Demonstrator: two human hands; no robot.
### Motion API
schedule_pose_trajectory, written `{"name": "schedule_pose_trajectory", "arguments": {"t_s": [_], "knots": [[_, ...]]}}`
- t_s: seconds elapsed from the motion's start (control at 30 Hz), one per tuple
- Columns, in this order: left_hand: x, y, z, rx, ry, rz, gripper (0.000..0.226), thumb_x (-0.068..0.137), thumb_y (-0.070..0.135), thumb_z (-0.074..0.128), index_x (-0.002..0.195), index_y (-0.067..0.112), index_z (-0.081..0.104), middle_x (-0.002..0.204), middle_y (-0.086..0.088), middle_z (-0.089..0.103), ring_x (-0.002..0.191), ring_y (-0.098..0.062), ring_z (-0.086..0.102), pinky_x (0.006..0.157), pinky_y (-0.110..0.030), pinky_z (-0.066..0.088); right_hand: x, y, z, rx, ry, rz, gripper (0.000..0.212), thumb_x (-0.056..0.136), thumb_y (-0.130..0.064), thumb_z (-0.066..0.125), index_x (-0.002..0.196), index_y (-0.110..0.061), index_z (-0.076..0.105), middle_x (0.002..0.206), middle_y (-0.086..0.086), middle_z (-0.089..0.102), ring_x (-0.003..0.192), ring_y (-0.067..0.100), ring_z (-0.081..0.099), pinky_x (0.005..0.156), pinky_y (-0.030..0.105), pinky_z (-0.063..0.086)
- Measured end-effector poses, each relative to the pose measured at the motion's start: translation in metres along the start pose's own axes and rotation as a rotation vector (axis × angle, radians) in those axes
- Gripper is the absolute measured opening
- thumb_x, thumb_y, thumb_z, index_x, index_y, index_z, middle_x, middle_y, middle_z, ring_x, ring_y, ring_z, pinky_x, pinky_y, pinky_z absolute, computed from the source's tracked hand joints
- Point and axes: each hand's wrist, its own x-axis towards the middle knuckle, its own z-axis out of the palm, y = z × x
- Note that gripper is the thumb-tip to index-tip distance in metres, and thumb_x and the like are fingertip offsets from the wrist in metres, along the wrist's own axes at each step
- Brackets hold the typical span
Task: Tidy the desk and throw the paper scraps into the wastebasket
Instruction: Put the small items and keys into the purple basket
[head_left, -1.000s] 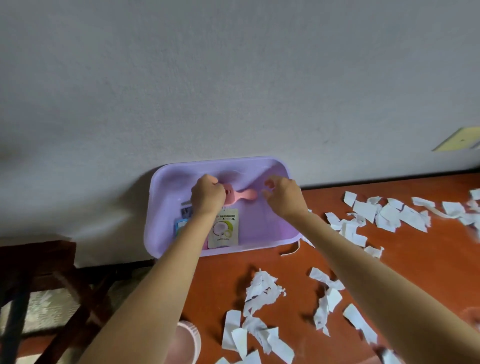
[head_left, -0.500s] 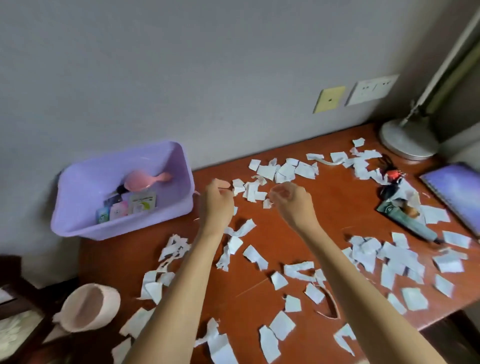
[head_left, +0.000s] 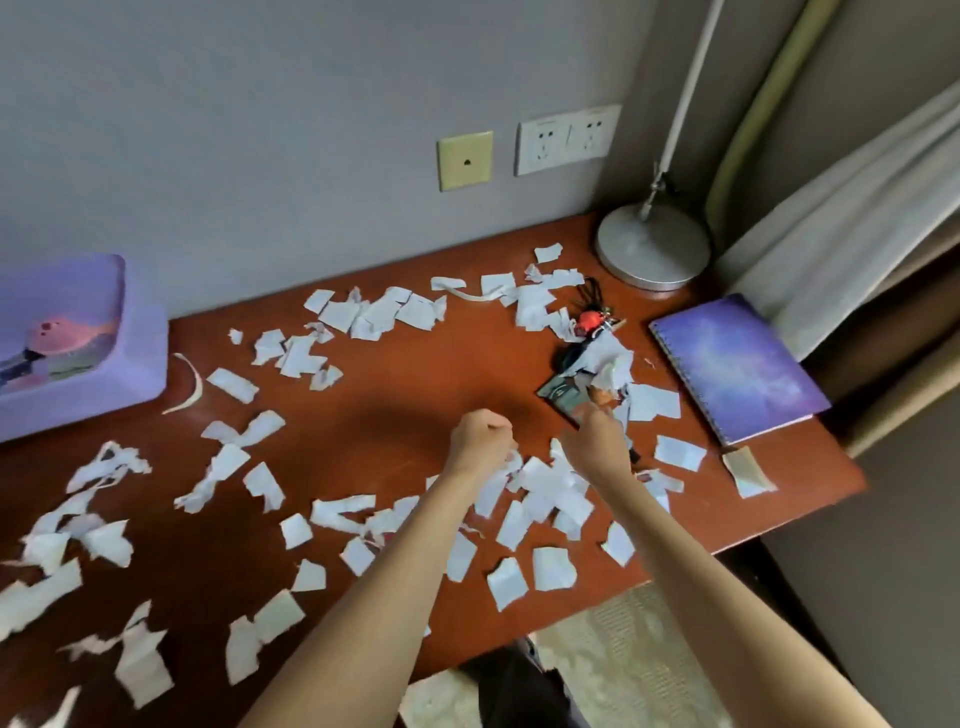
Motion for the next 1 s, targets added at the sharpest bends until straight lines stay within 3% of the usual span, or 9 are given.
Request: {"name": "schedule_pose_trajectory", "arguments": {"t_s": [0.13, 0.33, 0.43, 0.53, 0.67, 0.8, 0.87, 0.93, 1.0], "knots": [[-0.002, 0.008, 0.033, 0.019, 0.003, -0.06, 0.031, 0.094, 0.009, 0.039, 0.116, 0.004, 0.059, 0.115, -0.016, 0.066, 0.102, -0.024, 0.066, 0.09, -0.033, 0.054, 0.022, 0.039, -0.009, -0.212, -0.093, 0.033, 0.051, 0.089, -0.011, 0.05, 0.138, -0.01, 0.036, 0.135, 0.014, 0.046, 0.127, 0.034, 0.039, 0.103, 0.046, 0.041], [0.007, 0.016, 0.046, 0.017, 0.073, -0.1, 0.031, 0.097, 0.011, 0.038, 0.119, 0.003, 0.058, 0.117, -0.016, 0.065, 0.103, -0.024, 0.066, 0.083, -0.028, 0.054, 0.04, 0.059, -0.01, -0.377, -0.124, 0.003, 0.045, 0.089, -0.014, 0.05, 0.132, -0.005, 0.041, 0.13, 0.014, 0.049, 0.123, 0.03, 0.044, 0.104, 0.038, 0.037], [0.017, 0.016, 0.051, -0.037, 0.073, -0.143, 0.032, 0.096, 0.011, 0.039, 0.12, 0.001, 0.057, 0.114, -0.017, 0.066, 0.094, -0.023, 0.065, 0.07, -0.023, 0.053, 0.044, 0.056, -0.012, -0.145, -0.208, 0.006, 0.043, 0.092, -0.02, 0.048, 0.131, -0.006, 0.038, 0.124, 0.015, 0.055, 0.102, 0.026, 0.055, 0.077, 0.03, 0.053], [0.026, 0.019, 0.054, -0.24, 0.095, -0.212, 0.034, 0.098, 0.017, 0.041, 0.124, -0.002, 0.052, 0.117, -0.02, 0.064, 0.096, -0.027, 0.064, 0.072, -0.028, 0.054, 0.042, 0.051, -0.018, 0.075, -0.355, -0.08, 0.035, 0.095, -0.019, 0.046, 0.126, -0.005, 0.037, 0.116, 0.015, 0.057, 0.078, 0.017, 0.052, 0.053, 0.019, 0.039], [0.039, 0.026, 0.057, -0.472, 0.112, -0.249, 0.045, 0.097, 0.03, 0.045, 0.133, 0.003, 0.042, 0.13, -0.017, 0.054, 0.122, -0.027, 0.053, 0.092, -0.034, 0.049, 0.04, 0.042, -0.027, 0.239, -0.53, -0.221, 0.023, 0.092, -0.013, 0.052, 0.11, -0.011, 0.039, 0.11, 0.008, 0.051, 0.078, 0.011, 0.051, 0.058, 0.015, 0.039], [0.055, 0.036, 0.052, -0.682, 0.199, -0.274, 0.043, 0.094, 0.019, 0.053, 0.132, 0.003, 0.041, 0.127, -0.017, 0.056, 0.12, -0.028, 0.056, 0.095, -0.033, 0.045, 0.047, 0.027, -0.038, 0.272, -0.663, -0.284, 0.03, 0.089, -0.015, 0.056, 0.116, -0.012, 0.042, 0.121, 0.005, 0.051, 0.113, 0.02, 0.051, 0.082, 0.02, 0.045], [0.065, 0.041, 0.047, -0.758, 0.272, -0.263, 0.04, 0.096, 0.015, 0.049, 0.132, 0.002, 0.039, 0.117, -0.018, 0.059, 0.113, -0.03, 0.06, 0.091, -0.035, 0.048, 0.058, 0.024, -0.051, 0.447, -0.725, -0.284, 0.033, 0.076, -0.02, 0.054, 0.107, -0.007, 0.053, 0.105, 0.003, 0.058, 0.098, 0.015, 0.058, 0.075, 0.015, 0.048], [0.074, 0.042, 0.042, -0.722, 0.288, -0.226, 0.036, 0.098, 0.016, 0.045, 0.131, 0.003, 0.038, 0.1, -0.015, 0.061, 0.097, -0.031, 0.065, 0.085, -0.037, 0.053, 0.073, 0.024, -0.062, 0.635, -0.554, -0.28, 0.034, 0.072, -0.018, 0.047, 0.098, -0.003, 0.062, 0.093, 0.009, 0.06, 0.074, 0.009, 0.06, 0.065, 0.01, 0.049], [0.079, 0.042, 0.04, -0.619, 0.269, -0.215, 0.033, 0.098, 0.018, 0.045, 0.127, 0.004, 0.04, 0.083, -0.008, 0.057, 0.075, -0.024, 0.064, 0.071, -0.032, 0.054, 0.097, 0.027, -0.063, 0.425, -0.162, -0.23, 0.031, 0.083, -0.018, 0.052, 0.109, -0.005, 0.062, 0.105, 0.012, 0.059, 0.083, 0.016, 0.061, 0.073, 0.012, 0.049]]}}
